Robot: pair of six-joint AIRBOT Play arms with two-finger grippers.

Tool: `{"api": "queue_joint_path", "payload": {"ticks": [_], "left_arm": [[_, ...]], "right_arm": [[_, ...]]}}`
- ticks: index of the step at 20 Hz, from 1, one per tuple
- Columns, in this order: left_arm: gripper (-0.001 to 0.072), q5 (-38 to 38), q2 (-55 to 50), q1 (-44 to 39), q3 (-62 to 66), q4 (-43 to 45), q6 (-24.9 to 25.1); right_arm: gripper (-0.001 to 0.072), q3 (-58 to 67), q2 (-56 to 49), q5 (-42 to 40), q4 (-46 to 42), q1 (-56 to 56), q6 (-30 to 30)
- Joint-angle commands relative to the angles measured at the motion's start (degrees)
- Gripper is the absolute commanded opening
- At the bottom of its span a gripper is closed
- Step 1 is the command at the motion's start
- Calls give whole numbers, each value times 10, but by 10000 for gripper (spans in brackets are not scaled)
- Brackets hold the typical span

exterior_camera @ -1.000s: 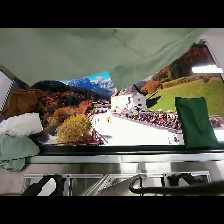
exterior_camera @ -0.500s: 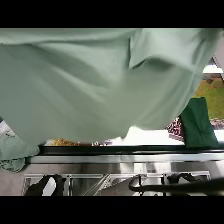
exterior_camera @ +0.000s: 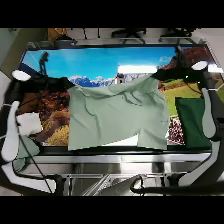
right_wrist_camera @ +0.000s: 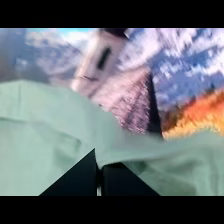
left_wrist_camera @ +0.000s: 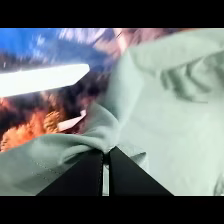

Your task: Fold the shirts.

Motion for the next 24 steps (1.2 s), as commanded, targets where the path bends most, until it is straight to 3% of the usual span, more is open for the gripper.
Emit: {"api": "queue_joint_path", "payload": {"ticks": [1,2,3,4,5,9,12,14,19,24], "left_arm": [[11,0,-136,2,60,2,-10],[12,-11,-152,3,83,1,-11],[94,-29,-164,9,107,1,-20],[453,-54,-172,14,134,1,-45],[622,-86,-176,22,162,2,-67],[593,-249,-146,69,235,13,-143],[593,-309,-52,80,137,143,-181],[593,-283,45,80,-12,211,-183],[594,-140,275,81,-409,254,-196],[594,-40,331,65,-558,216,-194]], "right_arm": [[16,0,-81,-55,2,0,-1],[17,0,-83,-71,2,-3,-1],[34,1,-82,-79,2,-5,-1],[198,3,-78,-76,2,-8,-1],[335,4,-69,-62,2,-14,-1],[338,4,2,71,-26,-71,41],[337,-11,50,169,-103,-118,85],[337,-47,78,195,-115,-147,94],[337,-182,139,184,-115,-216,72],[336,-210,141,170,-111,-217,60]]}}
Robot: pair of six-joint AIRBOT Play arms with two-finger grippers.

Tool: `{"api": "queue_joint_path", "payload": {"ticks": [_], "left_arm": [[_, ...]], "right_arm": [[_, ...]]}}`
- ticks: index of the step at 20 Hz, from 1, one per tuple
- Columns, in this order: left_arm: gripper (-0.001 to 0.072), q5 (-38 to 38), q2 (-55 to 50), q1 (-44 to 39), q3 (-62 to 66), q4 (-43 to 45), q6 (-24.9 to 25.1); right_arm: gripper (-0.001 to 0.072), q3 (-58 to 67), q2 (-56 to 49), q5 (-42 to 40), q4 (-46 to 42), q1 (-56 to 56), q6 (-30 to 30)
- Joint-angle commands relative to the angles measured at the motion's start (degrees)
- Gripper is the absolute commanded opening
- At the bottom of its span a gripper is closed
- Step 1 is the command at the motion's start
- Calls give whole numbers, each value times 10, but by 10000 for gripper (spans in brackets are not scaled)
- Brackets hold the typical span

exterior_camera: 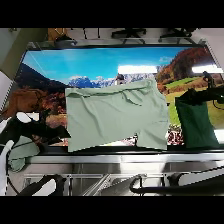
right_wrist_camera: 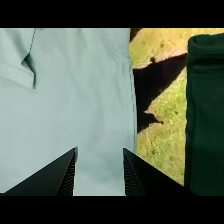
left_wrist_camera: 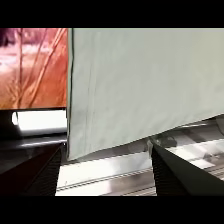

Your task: Fold the shirts.

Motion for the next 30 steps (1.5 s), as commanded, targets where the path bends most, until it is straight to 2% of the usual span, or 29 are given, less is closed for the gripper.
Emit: {"api": "queue_joint_path", "payload": {"ticks": [1,4,6,7,8,9,12,17,21,22,24,25,27,30], "left_arm": [[594,89,37,-16,-102,-16,-2],[593,145,23,-26,-110,-65,14],[593,155,-15,-32,-96,-123,56],[580,154,-38,-33,-86,-144,72],[275,148,-62,-36,-71,-156,90],[7,135,-84,-36,-52,-154,105],[13,103,-125,-35,6,-133,113],[14,98,-130,-34,62,-104,107],[13,103,-130,-34,77,-107,107],[13,103,-130,-34,77,-106,108],[13,103,-125,-34,77,-116,108],[12,101,-110,-34,77,-132,113],[11,84,-56,-34,111,-158,122],[11,30,62,-34,234,-189,122]], "right_arm": [[337,-20,5,-5,0,-4,-10],[349,-22,5,0,-4,-4,-10],[457,-38,5,1,-14,-5,-7],[467,-52,6,8,-20,-5,-5],[467,-71,6,17,-27,-5,-5],[465,-90,6,21,-39,-4,-2],[465,-142,6,13,-77,-4,7],[465,-197,3,-45,-66,20,-1],[460,-198,-14,-52,-30,75,-8],[408,-198,-17,-51,-23,89,-8],[46,-197,-13,-48,1,109,-14],[17,-193,-3,-40,22,113,-24],[17,-162,35,-18,68,111,-37],[16,-55,138,5,169,89,-39]]}}
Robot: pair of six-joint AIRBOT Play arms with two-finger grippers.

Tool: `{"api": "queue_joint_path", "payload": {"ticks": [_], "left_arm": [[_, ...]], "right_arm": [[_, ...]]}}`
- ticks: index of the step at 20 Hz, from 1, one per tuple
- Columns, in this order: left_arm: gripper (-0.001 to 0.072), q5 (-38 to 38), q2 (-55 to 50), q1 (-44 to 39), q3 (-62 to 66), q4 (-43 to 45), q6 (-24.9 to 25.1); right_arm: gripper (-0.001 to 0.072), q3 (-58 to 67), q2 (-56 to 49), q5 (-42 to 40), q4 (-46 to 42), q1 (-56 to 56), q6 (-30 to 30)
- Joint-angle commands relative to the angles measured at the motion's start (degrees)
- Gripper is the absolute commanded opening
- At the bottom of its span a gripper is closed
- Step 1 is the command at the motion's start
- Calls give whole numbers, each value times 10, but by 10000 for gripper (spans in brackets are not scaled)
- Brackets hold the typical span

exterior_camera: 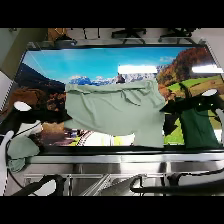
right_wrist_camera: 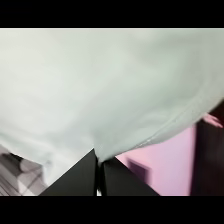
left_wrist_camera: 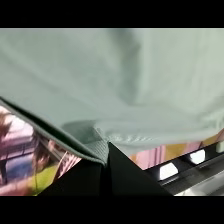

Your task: Fold the shirts.

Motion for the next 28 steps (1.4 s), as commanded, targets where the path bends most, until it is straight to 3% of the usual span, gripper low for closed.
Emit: {"api": "queue_joint_path", "payload": {"ticks": [1,5,8,11,14,17,19,22,25,28], "left_arm": [[11,-47,123,0,129,-58,3],[11,-35,237,5,337,-88,-42],[11,-35,277,80,478,-87,-76],[11,-57,276,184,580,-67,-103],[10,-102,225,203,629,-57,-116],[10,-183,156,190,575,-76,-115],[10,-187,103,132,491,-67,-86],[12,-95,10,30,365,20,-35],[12,17,-123,-26,312,114,-34],[12,20,-264,-28,350,137,-34]], "right_arm": [[17,114,111,25,132,-19,-9],[17,264,255,-43,150,-54,-9],[16,334,322,-127,105,-62,2],[17,399,333,-158,52,-62,24],[18,418,309,-139,32,-62,26],[16,380,244,-85,88,-62,24],[17,321,190,-59,107,-46,5],[16,207,105,-108,68,28,-40],[17,167,-24,-198,42,69,-70],[16,193,-148,-235,53,67,-70]]}}
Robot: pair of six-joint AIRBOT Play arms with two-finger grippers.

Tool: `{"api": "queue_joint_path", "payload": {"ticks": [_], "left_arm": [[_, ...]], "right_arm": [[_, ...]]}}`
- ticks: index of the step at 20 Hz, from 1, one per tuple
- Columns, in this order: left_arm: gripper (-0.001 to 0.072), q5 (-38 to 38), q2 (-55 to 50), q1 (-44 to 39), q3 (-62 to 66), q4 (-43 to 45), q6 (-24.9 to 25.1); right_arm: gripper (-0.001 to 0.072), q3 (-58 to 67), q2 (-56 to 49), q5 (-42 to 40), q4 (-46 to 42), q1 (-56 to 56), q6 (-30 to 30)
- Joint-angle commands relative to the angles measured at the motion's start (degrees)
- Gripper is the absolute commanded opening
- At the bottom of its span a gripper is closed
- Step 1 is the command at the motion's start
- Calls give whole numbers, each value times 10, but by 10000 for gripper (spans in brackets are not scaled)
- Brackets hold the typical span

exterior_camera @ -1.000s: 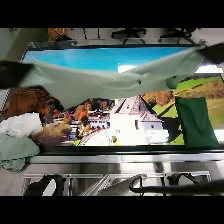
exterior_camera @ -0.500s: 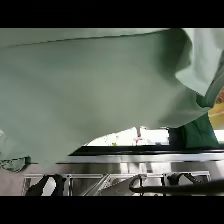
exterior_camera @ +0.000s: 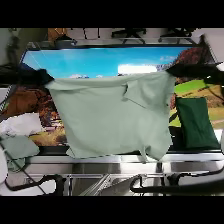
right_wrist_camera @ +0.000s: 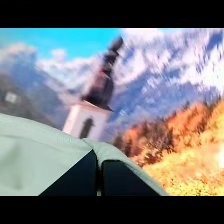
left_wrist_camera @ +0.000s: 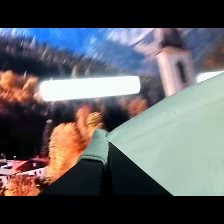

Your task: Fold the shirts.

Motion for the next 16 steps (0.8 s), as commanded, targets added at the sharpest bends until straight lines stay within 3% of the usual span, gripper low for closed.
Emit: {"api": "queue_joint_path", "payload": {"ticks": [1,6,11,16], "left_arm": [[12,35,-160,-16,29,49,4],[11,2,-250,-9,128,51,-8],[11,-16,-276,-10,126,51,-9],[12,13,-278,-11,79,85,-9]], "right_arm": [[16,17,-137,-48,-2,11,-16],[16,98,-196,-37,-20,2,-15],[16,99,-200,15,-146,5,26],[17,98,-203,19,-151,5,33]]}}
